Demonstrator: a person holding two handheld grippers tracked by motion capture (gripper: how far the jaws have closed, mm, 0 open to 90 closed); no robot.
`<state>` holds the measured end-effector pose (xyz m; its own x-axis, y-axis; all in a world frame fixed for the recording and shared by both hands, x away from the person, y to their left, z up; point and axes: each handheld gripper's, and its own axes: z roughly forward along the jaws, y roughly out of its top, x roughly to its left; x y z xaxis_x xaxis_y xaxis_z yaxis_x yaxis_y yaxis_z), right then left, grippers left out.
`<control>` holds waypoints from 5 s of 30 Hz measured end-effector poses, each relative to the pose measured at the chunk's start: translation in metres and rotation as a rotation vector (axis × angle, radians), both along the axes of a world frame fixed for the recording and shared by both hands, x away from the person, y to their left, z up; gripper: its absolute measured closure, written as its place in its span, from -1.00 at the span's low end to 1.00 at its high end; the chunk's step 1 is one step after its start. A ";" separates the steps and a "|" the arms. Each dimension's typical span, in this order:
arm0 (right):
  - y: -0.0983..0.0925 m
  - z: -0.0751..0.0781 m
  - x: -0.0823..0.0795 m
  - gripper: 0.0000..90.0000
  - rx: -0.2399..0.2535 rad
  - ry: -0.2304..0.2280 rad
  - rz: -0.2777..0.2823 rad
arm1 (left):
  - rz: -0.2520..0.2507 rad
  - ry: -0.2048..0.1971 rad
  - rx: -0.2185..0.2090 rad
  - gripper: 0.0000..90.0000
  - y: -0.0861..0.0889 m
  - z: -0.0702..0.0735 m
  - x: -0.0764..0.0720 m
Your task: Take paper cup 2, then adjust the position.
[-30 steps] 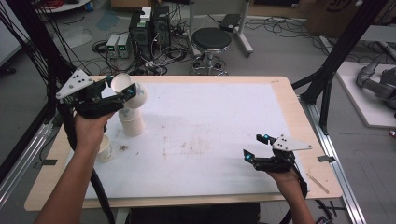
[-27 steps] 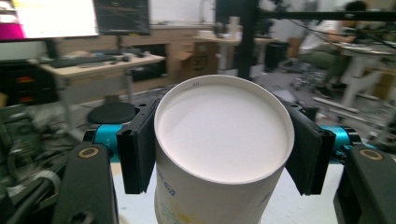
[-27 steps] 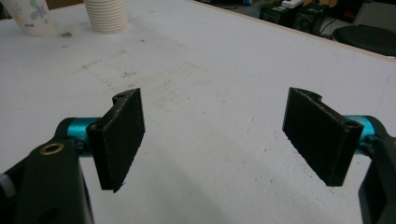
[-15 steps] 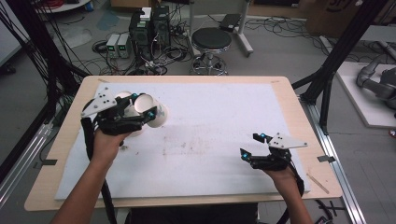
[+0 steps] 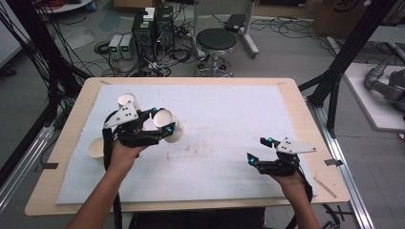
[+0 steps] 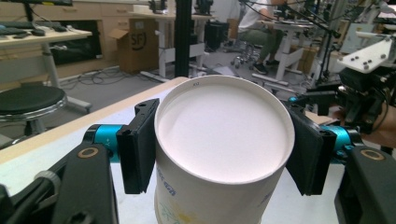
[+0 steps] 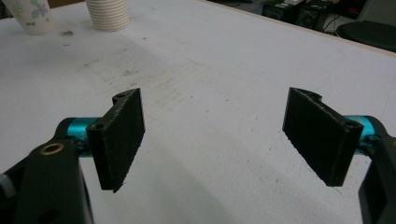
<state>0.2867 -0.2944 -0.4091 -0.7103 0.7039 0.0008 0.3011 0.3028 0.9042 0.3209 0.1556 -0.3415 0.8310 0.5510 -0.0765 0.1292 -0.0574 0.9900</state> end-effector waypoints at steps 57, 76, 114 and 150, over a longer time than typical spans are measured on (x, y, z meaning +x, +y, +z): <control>0.093 0.019 0.007 -0.56 -0.037 0.028 0.433 | -0.334 0.078 0.104 -0.22 -0.064 -0.031 -0.014; 0.126 0.012 0.009 -0.53 -0.041 0.066 0.536 | -0.408 0.079 0.103 -0.22 -0.079 -0.034 -0.019; 0.125 0.029 0.016 -0.26 -0.337 0.060 0.575 | -0.415 0.123 0.295 -0.66 -0.074 -0.022 -0.013; 0.154 0.045 0.014 -0.26 -0.677 0.125 0.632 | -0.459 0.188 0.448 -0.49 -0.088 -0.027 -0.007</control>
